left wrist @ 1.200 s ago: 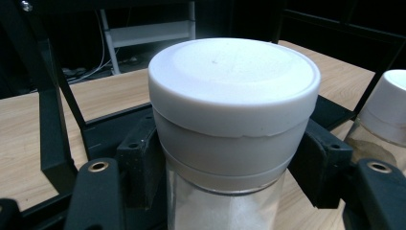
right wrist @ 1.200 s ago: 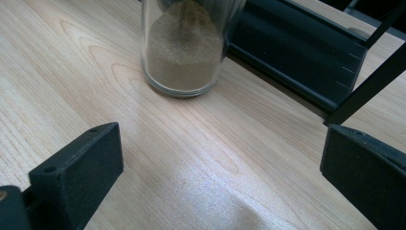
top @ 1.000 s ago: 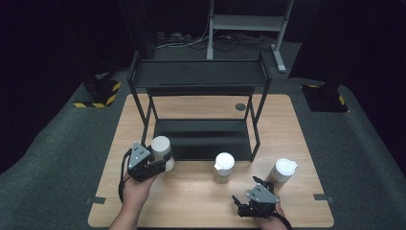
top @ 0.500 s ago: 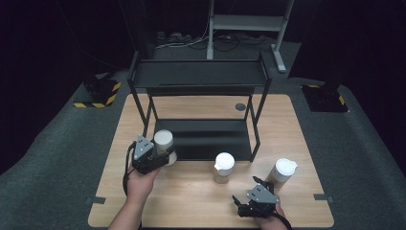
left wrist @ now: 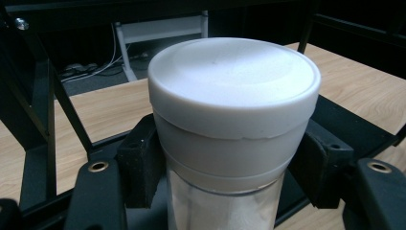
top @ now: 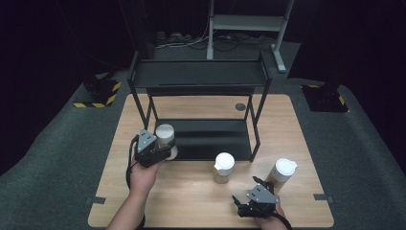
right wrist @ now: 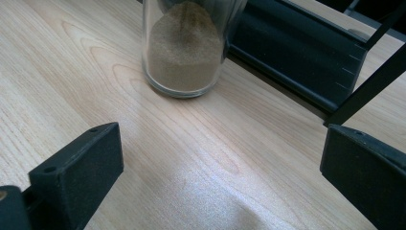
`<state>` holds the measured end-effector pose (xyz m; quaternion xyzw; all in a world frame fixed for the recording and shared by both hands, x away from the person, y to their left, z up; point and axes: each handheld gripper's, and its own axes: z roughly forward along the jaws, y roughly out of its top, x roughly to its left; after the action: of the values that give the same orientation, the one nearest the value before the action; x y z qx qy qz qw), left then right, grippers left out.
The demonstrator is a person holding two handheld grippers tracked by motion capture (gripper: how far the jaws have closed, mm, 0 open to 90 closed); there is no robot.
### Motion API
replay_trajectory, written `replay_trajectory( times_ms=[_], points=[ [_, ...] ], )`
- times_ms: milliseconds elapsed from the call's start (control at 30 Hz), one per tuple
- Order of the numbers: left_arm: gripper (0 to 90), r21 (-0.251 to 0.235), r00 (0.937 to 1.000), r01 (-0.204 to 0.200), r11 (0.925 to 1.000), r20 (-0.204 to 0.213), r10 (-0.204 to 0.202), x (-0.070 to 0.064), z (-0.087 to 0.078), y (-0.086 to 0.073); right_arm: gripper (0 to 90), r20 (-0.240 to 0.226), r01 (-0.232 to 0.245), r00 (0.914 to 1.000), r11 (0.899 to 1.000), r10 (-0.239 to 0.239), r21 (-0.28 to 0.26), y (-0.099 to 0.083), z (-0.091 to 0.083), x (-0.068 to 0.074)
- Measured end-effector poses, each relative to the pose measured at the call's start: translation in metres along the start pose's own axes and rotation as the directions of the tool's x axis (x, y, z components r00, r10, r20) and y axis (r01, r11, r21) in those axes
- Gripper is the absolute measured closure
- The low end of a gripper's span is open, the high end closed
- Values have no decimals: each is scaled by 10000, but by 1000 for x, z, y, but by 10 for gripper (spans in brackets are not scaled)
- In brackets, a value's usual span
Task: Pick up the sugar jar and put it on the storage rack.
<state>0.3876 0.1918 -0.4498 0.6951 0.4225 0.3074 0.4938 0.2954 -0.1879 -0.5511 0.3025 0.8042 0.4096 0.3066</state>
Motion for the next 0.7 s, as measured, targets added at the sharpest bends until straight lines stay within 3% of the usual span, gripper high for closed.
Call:
replay_trajectory(
  times_ms=[700],
  points=[
    [350,293,9999,30,9996,-151,-26,2,21,9,3,-45,-28,10000,10000,28,-27,0,0,0]
  ],
)
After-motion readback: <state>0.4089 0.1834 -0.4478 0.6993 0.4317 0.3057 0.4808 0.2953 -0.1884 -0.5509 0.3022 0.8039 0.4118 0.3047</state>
